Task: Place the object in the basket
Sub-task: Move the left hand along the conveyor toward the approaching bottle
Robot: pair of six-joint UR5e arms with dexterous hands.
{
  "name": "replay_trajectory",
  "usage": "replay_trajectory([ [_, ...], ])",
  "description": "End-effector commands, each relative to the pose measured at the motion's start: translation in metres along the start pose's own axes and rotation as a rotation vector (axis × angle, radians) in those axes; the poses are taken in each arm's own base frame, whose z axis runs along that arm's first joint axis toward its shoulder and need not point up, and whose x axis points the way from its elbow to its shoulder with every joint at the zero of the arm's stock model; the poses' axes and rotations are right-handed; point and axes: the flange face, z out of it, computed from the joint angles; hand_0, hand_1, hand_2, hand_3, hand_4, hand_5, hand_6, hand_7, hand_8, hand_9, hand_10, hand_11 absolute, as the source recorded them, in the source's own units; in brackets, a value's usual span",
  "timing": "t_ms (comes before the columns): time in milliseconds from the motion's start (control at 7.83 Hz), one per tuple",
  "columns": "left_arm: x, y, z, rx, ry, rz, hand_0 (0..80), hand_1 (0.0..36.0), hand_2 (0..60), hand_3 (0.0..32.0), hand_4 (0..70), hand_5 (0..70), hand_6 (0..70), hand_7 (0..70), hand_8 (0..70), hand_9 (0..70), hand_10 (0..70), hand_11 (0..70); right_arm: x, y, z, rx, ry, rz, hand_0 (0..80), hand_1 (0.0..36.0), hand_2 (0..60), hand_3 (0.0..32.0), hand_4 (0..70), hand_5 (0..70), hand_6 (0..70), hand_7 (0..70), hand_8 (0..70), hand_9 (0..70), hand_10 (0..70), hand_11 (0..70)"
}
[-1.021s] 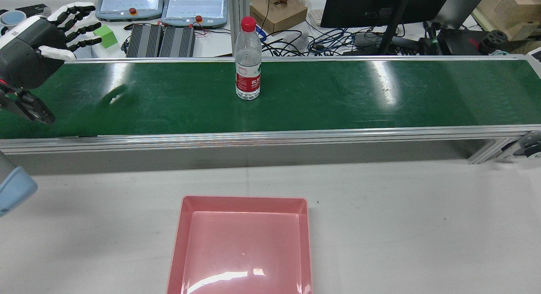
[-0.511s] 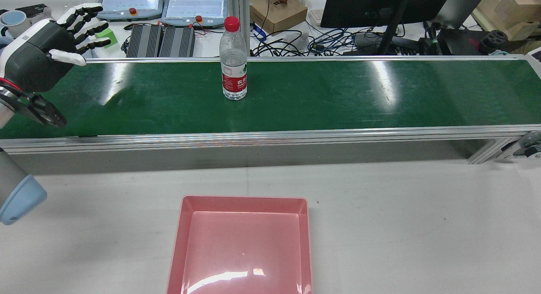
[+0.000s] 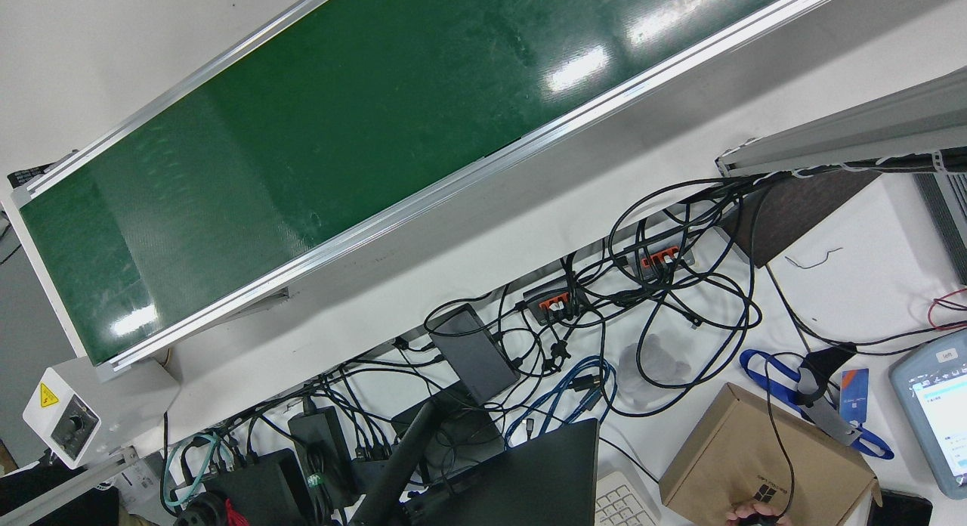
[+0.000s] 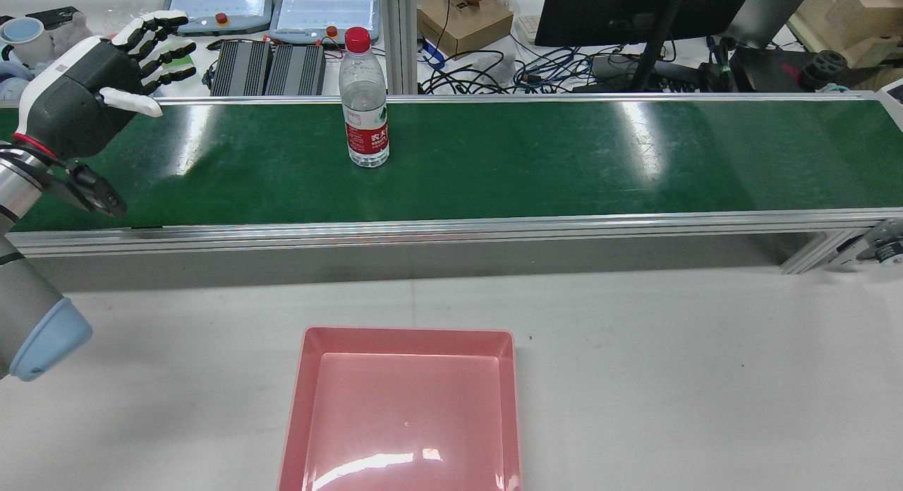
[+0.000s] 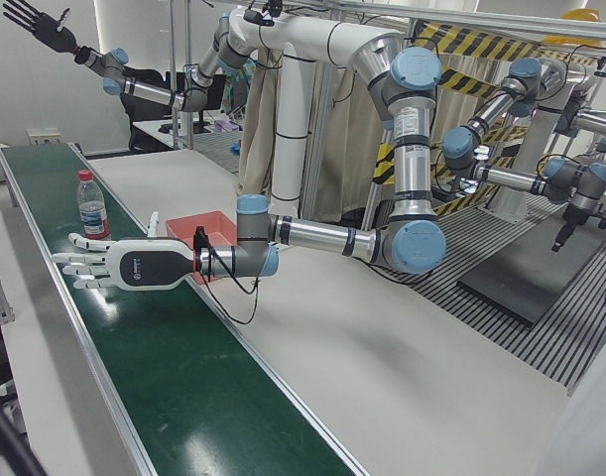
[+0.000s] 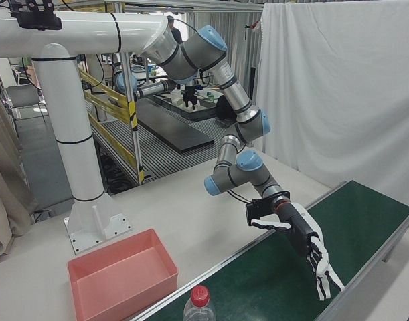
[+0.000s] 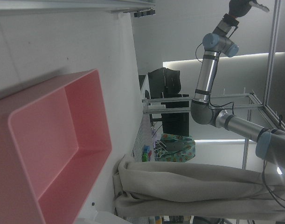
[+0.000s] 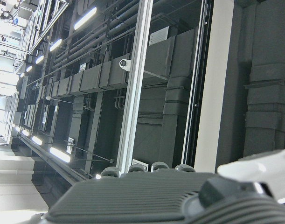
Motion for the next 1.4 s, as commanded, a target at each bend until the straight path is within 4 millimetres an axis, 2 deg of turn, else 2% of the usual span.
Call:
replay_trajectory([
  [0,-0.012,-0.002,-0.001,0.011,-0.023,0.000,49.9,0.0,0.0,9.2,4.9,29.5,4.4,3.6,10.0,11.7,8.1,12.3,0.000,0.000,0.000,-0.001,0.000,0.000,0.0,0.0,0.0,0.0,0.0,0.0,0.0,0.0,0.0,0.0,0.0,0.0],
  [255,-0.020,-0.003,0.016,0.004,-0.030,-0.009,50.0,0.0,0.0,8.4,5.4,29.5,4.5,3.6,10.2,12.0,7.3,11.2,0.000,0.000,0.000,-0.001,0.000,0.000,0.0,0.0,0.0,0.0,0.0,0.0,0.0,0.0,0.0,0.0,0.0,0.0],
  [383,-0.019,0.006,0.023,-0.017,-0.052,-0.025,49.9,0.0,0.0,8.6,5.2,29.3,4.5,3.6,10.2,12.0,7.2,11.1,0.000,0.000,0.000,-0.001,0.000,0.000,0.0,0.0,0.0,0.0,0.0,0.0,0.0,0.0,0.0,0.0,0.0,0.0],
  [638,-0.024,0.004,0.020,-0.018,-0.071,-0.060,50.1,0.0,0.0,10.2,3.7,28.8,4.0,3.3,9.7,11.0,7.5,11.5,0.000,0.000,-0.001,0.002,0.000,0.000,0.0,0.0,0.0,0.0,0.0,0.0,0.0,0.0,0.0,0.0,0.0,0.0],
  [766,-0.025,0.005,0.020,-0.019,-0.070,-0.060,50.5,0.0,0.0,9.4,6.7,28.8,5.1,4.2,11.5,12.3,8.4,12.6,0.000,0.000,0.000,0.000,0.000,0.000,0.0,0.0,0.0,0.0,0.0,0.0,0.0,0.0,0.0,0.0,0.0,0.0],
  [1021,-0.024,0.003,0.022,-0.025,-0.059,-0.059,50.2,0.0,0.0,9.4,6.7,28.9,5.1,4.0,11.7,12.1,8.5,12.8,0.000,0.000,0.000,-0.001,0.000,0.000,0.0,0.0,0.0,0.0,0.0,0.0,0.0,0.0,0.0,0.0,0.0,0.0],
  [1277,-0.023,0.004,0.023,-0.034,-0.054,-0.018,50.0,0.0,0.0,10.8,6.0,29.2,4.7,4.2,11.8,12.8,9.2,13.8,0.000,0.000,0.000,-0.001,0.000,0.000,0.0,0.0,0.0,0.0,0.0,0.0,0.0,0.0,0.0,0.0,0.0,0.0],
])
